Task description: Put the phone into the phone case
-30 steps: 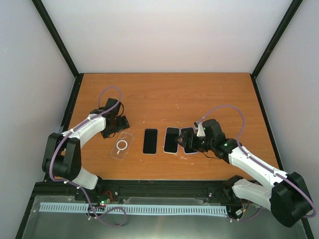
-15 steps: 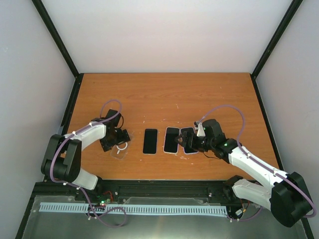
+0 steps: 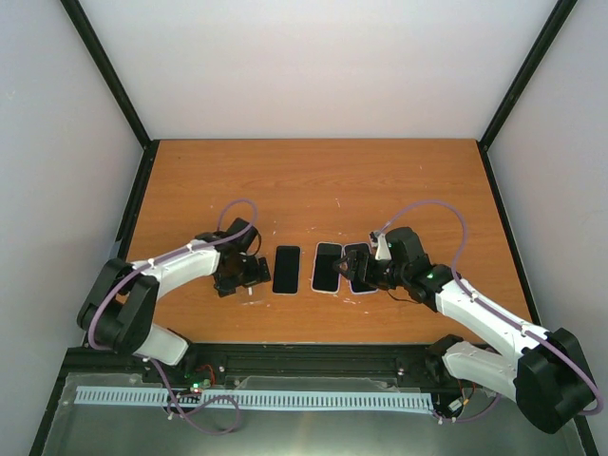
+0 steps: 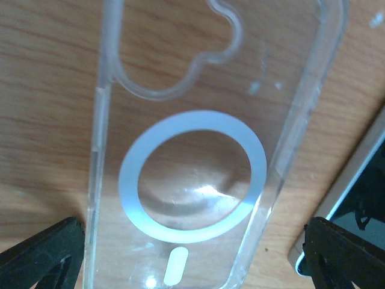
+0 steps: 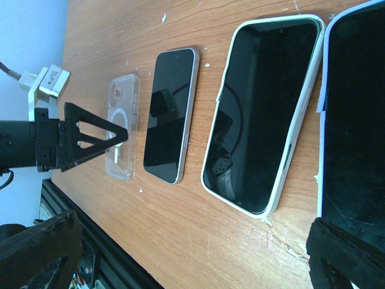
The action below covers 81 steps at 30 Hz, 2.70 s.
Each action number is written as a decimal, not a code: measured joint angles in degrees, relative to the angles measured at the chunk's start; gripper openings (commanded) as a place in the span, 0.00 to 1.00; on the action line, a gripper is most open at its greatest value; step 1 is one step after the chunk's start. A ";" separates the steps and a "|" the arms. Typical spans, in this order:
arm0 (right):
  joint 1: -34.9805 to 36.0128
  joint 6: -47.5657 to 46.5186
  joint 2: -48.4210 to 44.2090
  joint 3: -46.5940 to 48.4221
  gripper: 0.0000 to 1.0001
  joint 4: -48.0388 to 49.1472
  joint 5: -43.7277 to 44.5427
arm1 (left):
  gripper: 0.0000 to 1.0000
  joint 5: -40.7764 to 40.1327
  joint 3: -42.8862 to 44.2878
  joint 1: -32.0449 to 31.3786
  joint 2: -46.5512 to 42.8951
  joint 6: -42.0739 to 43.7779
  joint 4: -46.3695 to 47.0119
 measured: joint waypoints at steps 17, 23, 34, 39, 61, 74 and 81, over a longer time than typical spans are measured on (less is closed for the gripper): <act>0.26 0.02 0.00 0.00 1.00 -0.44 0.28 | 0.89 -12.15 10.08 -3.26 11.76 0.00 -4.37; 0.68 0.15 0.02 0.00 0.99 -0.24 0.28 | 0.75 -12.68 11.23 -3.26 12.79 0.57 -3.87; 10.86 2.84 5.88 0.24 0.85 6.69 0.17 | 0.65 -8.04 8.48 -2.03 7.50 2.56 -1.55; 14.99 4.42 8.00 1.01 0.74 11.61 0.22 | 0.63 1.53 5.81 1.77 -1.57 3.69 2.49; 21.46 13.07 17.86 6.16 0.16 32.37 -1.95 | 0.63 30.56 -5.49 3.43 -17.20 -1.88 23.87; 24.81 14.05 22.82 11.08 0.03 29.46 0.96 | 0.99 22.27 -2.58 3.54 -21.77 -2.49 16.46; 28.06 14.29 31.34 19.65 0.03 22.32 4.04 | 0.99 6.38 5.86 3.67 -23.78 -1.31 4.50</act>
